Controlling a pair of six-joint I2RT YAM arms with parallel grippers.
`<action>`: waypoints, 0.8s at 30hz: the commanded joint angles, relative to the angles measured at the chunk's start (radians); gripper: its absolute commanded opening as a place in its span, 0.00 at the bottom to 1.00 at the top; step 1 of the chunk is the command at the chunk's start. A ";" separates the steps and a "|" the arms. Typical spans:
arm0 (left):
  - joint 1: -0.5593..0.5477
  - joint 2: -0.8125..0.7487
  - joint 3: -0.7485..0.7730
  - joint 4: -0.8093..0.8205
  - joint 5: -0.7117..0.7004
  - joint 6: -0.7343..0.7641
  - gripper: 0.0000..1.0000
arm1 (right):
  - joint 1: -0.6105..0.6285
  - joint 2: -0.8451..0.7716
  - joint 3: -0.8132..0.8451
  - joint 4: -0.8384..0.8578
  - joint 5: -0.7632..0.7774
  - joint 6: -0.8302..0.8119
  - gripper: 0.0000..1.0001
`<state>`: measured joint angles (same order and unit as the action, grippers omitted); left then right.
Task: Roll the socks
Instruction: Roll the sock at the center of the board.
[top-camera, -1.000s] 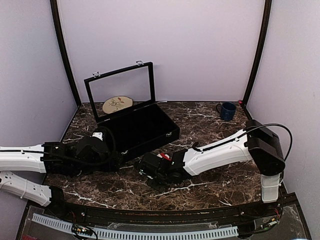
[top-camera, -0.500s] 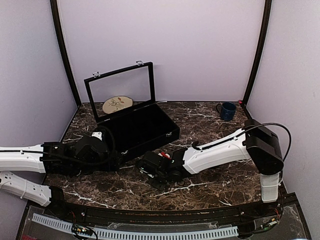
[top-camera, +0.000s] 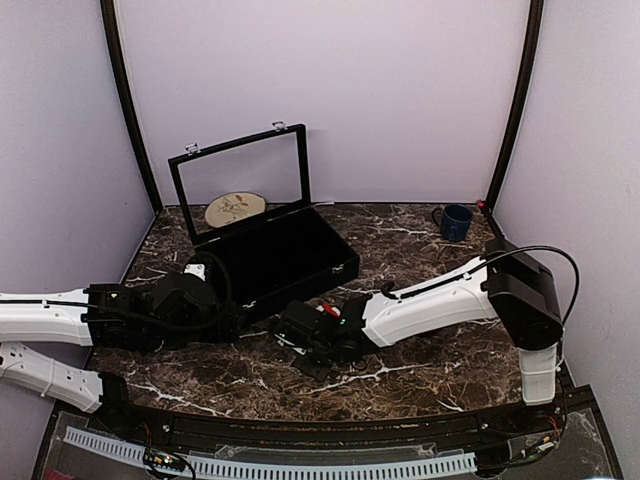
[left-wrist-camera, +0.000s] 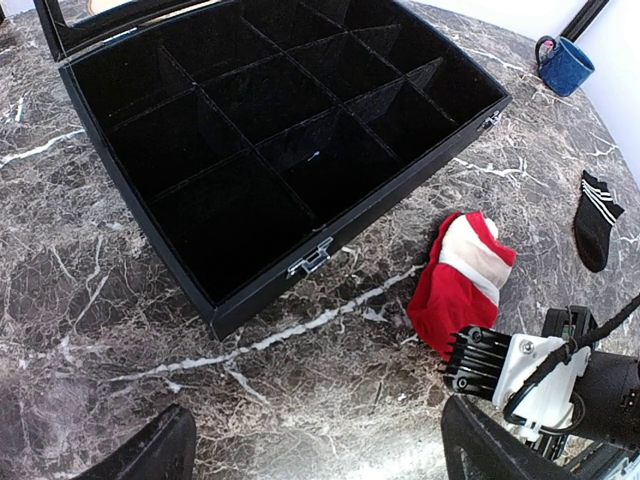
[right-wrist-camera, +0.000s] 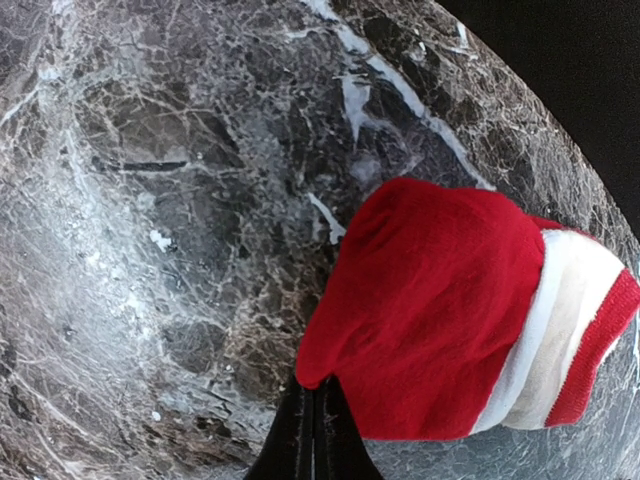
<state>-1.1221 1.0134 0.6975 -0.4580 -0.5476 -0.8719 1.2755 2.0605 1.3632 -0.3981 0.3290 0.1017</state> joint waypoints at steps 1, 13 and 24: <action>0.002 -0.008 -0.008 0.009 -0.021 0.000 0.88 | -0.020 0.006 -0.033 -0.073 -0.081 0.001 0.00; 0.002 -0.006 -0.035 0.090 0.022 0.108 0.89 | -0.115 -0.055 -0.024 -0.089 -0.450 0.029 0.00; 0.000 0.074 -0.011 0.179 0.105 0.238 0.89 | -0.233 -0.078 -0.031 -0.063 -0.747 0.109 0.00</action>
<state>-1.1221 1.0538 0.6777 -0.3157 -0.4812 -0.7029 1.0786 2.0174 1.3418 -0.4599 -0.2646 0.1646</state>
